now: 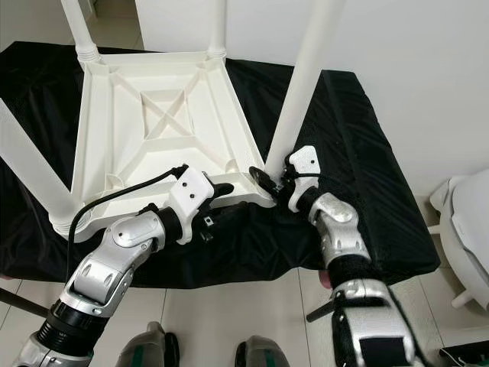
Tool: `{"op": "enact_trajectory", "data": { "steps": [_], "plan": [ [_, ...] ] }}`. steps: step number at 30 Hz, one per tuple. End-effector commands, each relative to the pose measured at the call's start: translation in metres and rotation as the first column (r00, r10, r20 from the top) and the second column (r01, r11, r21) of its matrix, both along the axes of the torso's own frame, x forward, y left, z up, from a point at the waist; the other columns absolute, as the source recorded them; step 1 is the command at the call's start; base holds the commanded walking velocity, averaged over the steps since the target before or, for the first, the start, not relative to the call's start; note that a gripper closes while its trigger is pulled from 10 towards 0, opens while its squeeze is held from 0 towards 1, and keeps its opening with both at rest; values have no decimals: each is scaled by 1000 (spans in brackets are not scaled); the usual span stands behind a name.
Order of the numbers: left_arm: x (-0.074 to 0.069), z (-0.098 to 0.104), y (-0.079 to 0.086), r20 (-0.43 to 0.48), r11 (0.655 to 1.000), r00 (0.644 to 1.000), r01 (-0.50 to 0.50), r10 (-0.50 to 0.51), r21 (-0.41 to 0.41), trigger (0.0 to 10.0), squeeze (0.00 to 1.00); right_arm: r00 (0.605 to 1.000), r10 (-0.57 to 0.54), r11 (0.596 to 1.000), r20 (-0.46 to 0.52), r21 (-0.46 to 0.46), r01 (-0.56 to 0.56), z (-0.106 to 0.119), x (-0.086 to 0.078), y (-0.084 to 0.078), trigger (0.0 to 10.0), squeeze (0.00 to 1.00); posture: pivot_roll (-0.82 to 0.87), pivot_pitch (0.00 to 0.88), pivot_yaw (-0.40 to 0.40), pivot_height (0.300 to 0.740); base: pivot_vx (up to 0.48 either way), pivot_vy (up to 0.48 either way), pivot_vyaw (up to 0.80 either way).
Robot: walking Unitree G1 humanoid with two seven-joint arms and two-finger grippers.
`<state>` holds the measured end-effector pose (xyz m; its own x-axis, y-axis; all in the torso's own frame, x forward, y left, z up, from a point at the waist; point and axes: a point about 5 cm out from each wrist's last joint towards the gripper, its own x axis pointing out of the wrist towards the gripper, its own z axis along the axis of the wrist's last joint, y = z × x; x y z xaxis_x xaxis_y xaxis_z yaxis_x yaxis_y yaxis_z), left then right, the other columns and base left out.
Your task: Building children table
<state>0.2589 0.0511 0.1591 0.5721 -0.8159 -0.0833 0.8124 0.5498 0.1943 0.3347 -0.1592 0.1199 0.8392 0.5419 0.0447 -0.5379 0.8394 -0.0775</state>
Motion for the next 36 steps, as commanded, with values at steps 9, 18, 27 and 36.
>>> {"op": "enact_trajectory", "data": {
  "steps": [9, 18, 27, 36],
  "plan": [
    [0, 0, -3, 1, 1000, 1000, -31, 31, -7, 10000, 0, 943, -316, 944, -102, 60, 323, -14, -13, 22, 10000, 0, -114, 21, -40, 740, 0, 0, 0],
    [2, 1, -4, 2, 999, 1000, -28, 28, -16, 10000, 0, 876, -473, 876, -97, 53, 479, -5, -24, 45, 10000, 0, -119, 19, -45, 740, 0, 0, 0],
    [0, 0, -4, 2, 1000, 1000, -24, 24, -11, 10000, 0, 881, -462, 880, -103, 73, 470, 1, -27, 45, 10000, 1000, -113, 23, -50, 740, 0, 0, 0],
    [0, 1, -4, 1, 1000, 1000, -26, 26, -14, 10000, 0, 964, -265, 961, 2, 88, 264, 19, -18, 20, 10000, 90, -112, 23, -48, 740, 0, 0, 0]
  ]
}}
